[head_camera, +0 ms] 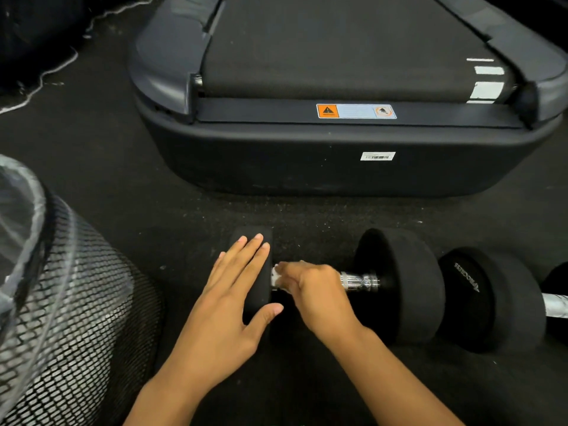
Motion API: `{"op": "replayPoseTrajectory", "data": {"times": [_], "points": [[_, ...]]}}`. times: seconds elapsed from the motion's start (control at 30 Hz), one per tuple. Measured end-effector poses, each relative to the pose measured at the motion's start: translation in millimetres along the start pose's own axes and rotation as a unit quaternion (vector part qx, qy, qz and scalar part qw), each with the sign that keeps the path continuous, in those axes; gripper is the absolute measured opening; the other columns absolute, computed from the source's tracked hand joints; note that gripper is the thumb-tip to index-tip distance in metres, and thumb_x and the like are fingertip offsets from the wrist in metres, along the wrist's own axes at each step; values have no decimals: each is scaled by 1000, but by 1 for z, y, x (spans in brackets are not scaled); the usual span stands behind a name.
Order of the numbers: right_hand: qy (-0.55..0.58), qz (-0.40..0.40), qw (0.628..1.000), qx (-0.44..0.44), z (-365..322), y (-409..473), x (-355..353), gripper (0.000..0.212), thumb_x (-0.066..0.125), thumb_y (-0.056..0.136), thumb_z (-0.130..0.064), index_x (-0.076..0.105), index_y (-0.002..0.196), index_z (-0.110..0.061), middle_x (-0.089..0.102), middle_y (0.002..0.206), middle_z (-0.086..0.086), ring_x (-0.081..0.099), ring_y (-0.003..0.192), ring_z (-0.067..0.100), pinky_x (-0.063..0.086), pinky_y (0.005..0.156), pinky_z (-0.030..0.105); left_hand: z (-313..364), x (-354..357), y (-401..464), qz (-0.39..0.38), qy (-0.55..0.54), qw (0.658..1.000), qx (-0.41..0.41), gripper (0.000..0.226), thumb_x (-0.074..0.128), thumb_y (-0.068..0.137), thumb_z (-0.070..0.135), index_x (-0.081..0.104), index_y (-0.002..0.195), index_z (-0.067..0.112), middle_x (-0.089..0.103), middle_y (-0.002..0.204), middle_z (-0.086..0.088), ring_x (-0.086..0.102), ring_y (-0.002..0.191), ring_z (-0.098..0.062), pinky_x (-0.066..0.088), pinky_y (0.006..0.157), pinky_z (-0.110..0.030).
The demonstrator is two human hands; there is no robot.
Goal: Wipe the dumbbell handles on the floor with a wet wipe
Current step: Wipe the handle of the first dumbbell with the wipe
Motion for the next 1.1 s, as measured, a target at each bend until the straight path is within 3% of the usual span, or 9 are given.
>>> {"op": "replayPoseTrajectory", "data": {"times": [0.17,0.27,0.37,0.5,0.63,0.7,0.8,0.93,1.1], "points": [[-26,-26,999,-28,8,-2,4,23,62,82,-9,68,105,-9,67,112,7,61,105,21,42,100,33,1,-1,0,1,-3,1000,5,75,45,82,55,20,147,27,10,153,22,4,142,-3,3,113,-28],[-43,-19,999,-18,3,1,8,24,66,79,-4,68,102,-9,70,98,9,66,91,25,51,89,41,0,0,1,0,4,1000,2,75,44,81,56,20,146,27,11,153,21,3,141,-2,2,113,-28],[-40,-14,997,-67,1,-12,5,29,65,74,-3,69,103,-8,69,107,8,64,102,20,46,96,39,0,0,0,0,-2,1000,5,75,46,81,55,22,146,26,14,153,19,5,142,-4,4,113,-29],[-46,-13,999,-11,14,-2,0,20,62,76,-5,70,94,-7,71,94,11,67,90,28,50,90,46,1,-1,0,6,2,1000,7,75,46,82,54,24,146,24,16,154,16,7,142,-4,5,113,-30],[-54,-21,996,-64,2,-11,5,34,69,71,0,68,104,-6,69,108,10,64,102,23,43,98,40,2,-1,0,3,-6,1000,5,75,46,81,55,24,146,25,14,153,19,6,142,-3,4,113,-29],[-24,-21,999,-28,17,-15,-6,30,61,80,-1,68,109,-7,66,115,9,60,109,24,38,102,33,2,-1,0,4,-9,1000,8,75,46,82,55,23,147,24,14,153,19,6,142,-4,4,113,-30],[50,17,995,83,35,-12,-17,24,54,90,-6,69,108,-10,68,106,7,62,101,24,46,89,33,1,-1,-1,4,-4,1000,9,75,46,82,55,24,146,24,14,153,19,7,142,-4,4,114,-29],[24,-15,997,73,28,-22,-15,30,48,91,0,65,114,-9,63,118,7,56,112,23,38,94,26,1,-1,-2,0,-5,1000,7,75,46,82,56,22,146,26,13,153,21,7,142,-4,3,114,-27],[-2,-33,989,146,48,-10,-23,24,55,90,-8,67,106,-21,67,92,-1,63,85,16,50,79,30,0,-2,-1,2,1,1000,9,74,45,82,56,22,146,28,14,153,21,7,142,-4,4,113,-28]]}}
Point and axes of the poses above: each hand's wrist, its own y-axis towards the middle knuckle, its own x-axis out of the palm, z = x × y, the point moved 7 cm from there along y, towards the middle knuckle
